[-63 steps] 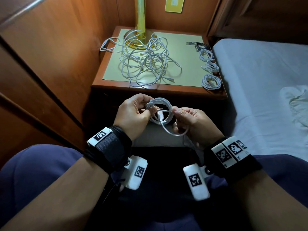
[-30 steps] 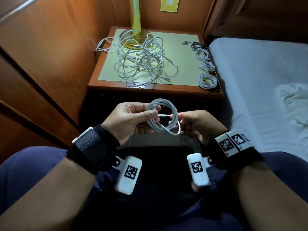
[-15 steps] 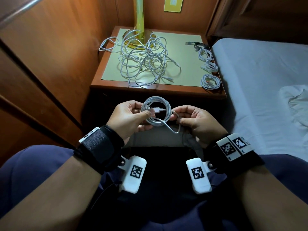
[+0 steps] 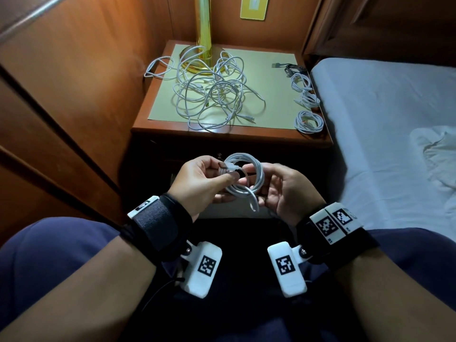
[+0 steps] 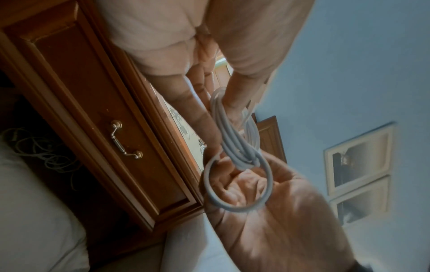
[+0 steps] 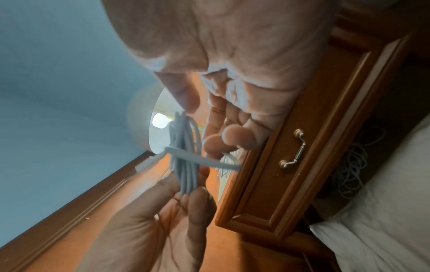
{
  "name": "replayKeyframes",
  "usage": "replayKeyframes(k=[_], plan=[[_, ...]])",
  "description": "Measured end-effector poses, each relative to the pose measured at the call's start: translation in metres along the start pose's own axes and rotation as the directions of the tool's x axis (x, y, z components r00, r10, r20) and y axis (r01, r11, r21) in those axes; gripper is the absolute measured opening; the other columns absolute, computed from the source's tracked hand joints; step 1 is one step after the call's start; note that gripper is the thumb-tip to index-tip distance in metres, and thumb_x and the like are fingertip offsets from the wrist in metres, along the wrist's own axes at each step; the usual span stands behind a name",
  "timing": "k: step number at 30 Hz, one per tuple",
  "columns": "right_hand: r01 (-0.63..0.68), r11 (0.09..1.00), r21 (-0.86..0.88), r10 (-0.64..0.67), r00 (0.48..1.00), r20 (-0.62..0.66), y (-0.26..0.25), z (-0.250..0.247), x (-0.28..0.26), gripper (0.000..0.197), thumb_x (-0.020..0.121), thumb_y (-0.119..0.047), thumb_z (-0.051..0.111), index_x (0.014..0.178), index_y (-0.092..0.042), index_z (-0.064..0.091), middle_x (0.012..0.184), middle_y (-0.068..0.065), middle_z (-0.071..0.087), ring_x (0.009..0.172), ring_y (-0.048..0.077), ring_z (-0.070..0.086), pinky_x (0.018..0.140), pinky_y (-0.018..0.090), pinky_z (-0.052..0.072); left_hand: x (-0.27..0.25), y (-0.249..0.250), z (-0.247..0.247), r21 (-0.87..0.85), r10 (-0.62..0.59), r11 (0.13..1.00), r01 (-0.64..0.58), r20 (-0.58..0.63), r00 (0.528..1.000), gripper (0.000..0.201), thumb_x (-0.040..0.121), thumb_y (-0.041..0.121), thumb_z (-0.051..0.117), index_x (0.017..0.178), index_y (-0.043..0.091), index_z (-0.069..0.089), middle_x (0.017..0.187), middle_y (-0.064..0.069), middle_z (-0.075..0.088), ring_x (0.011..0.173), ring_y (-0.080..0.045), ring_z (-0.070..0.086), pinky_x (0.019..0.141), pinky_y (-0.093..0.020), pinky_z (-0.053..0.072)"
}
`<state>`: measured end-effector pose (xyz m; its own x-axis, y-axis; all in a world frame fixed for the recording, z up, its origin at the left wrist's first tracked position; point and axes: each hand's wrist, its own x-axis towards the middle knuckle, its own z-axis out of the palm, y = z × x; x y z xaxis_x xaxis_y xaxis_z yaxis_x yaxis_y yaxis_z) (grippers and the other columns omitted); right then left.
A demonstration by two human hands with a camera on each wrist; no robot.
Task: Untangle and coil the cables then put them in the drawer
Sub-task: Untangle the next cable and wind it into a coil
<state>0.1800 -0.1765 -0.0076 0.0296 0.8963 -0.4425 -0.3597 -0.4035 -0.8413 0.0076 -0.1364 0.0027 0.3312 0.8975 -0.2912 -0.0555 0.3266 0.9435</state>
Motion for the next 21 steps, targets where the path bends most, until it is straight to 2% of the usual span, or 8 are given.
replayKeyframes(k=[3,6,8,11,14,16,19,21], plan=[[0.089,0.990,-0.111,-0.083,0.995,0.050,0.002,0.002,0.000,0.054,0.088,-0.051,0.058,0.121,-0.008,0.059,0.090,0.015,0.067,0.072,0.022,0.063,0.057,0.032,0.041,0.001,-0.004,0.000,0.110,0.036,0.993,-0.034,-0.017,0.999,0.017,0.083,-0.001,0.075,0.089,0.001,0.059,0.082,-0.020,0.071,0.070,-0.024,0.073,0.054,-0.034,0.059],[0.230,0.870,-0.436,-0.226,0.972,0.062,0.008,0.001,-0.002,0.058,0.071,-0.047,0.083,0.117,-0.022,0.057,0.087,0.004,0.068,0.077,0.016,0.066,0.066,0.031,0.053,0.003,-0.008,-0.001,0.223,0.064,0.973,-0.057,-0.025,0.998,0.017,0.082,-0.003,0.075,0.086,0.001,0.060,0.082,-0.022,0.070,0.067,-0.025,0.070,0.055,-0.037,0.060],[0.253,0.831,-0.496,-0.250,0.965,0.074,0.010,-0.001,-0.001,0.051,0.074,-0.038,0.086,0.110,-0.017,0.056,0.081,0.001,0.065,0.070,0.011,0.063,0.064,0.026,0.051,0.004,-0.010,-0.001,0.286,0.091,0.955,-0.081,-0.024,0.996,0.017,0.081,-0.003,0.077,0.084,0.002,0.061,0.083,-0.026,0.071,0.064,-0.024,0.069,0.053,-0.035,0.059],[0.222,0.893,-0.390,-0.253,0.967,-0.029,0.008,-0.001,0.003,0.027,0.089,-0.028,0.073,0.092,-0.012,0.051,0.075,0.008,0.062,0.061,0.013,0.060,0.059,0.029,0.049,0.006,-0.010,0.000,0.365,0.129,0.923,-0.118,-0.005,0.992,0.017,0.079,-0.001,0.079,0.084,0.003,0.063,0.080,-0.022,0.072,0.059,-0.015,0.068,0.050,-0.026,0.055],[0.229,0.895,-0.383,-0.260,0.965,-0.031,0.007,-0.002,0.004,0.020,0.093,-0.019,0.068,0.092,-0.013,0.049,0.073,0.010,0.060,0.060,0.015,0.060,0.060,0.031,0.050,0.006,-0.009,-0.001,0.389,0.130,0.914,-0.117,-0.008,0.991,0.018,0.079,0.000,0.080,0.085,0.001,0.063,0.078,-0.019,0.072,0.057,-0.012,0.067,0.049,-0.024,0.053],[0.225,0.892,-0.393,-0.235,0.972,0.023,0.005,-0.002,0.002,0.025,0.087,-0.010,0.070,0.100,-0.013,0.048,0.079,0.012,0.059,0.068,0.018,0.059,0.067,0.032,0.050,0.007,-0.009,-0.004,0.365,0.104,0.927,-0.086,-0.029,0.994,0.018,0.079,0.001,0.080,0.086,-0.002,0.063,0.079,-0.020,0.071,0.060,-0.016,0.069,0.051,-0.028,0.056],[0.217,0.952,-0.215,-0.190,0.972,0.138,-0.003,-0.003,0.001,0.038,0.073,-0.011,0.061,0.108,-0.016,0.047,0.092,0.015,0.059,0.076,0.019,0.061,0.071,0.031,0.053,0.008,-0.005,-0.007,0.231,0.026,0.973,-0.008,-0.077,0.997,0.020,0.080,0.000,0.078,0.088,-0.003,0.061,0.078,-0.018,0.069,0.063,-0.020,0.070,0.053,-0.032,0.058],[0.242,0.959,-0.146,-0.202,0.948,0.245,-0.004,-0.007,0.001,0.047,0.071,-0.013,0.067,0.114,-0.016,0.049,0.100,0.018,0.059,0.084,0.021,0.063,0.076,0.032,0.055,0.009,-0.001,-0.009,0.144,-0.015,0.989,0.028,-0.089,0.996,0.018,0.081,-0.001,0.076,0.086,0.000,0.059,0.074,-0.015,0.068,0.058,-0.018,0.069,0.049,-0.030,0.057]])
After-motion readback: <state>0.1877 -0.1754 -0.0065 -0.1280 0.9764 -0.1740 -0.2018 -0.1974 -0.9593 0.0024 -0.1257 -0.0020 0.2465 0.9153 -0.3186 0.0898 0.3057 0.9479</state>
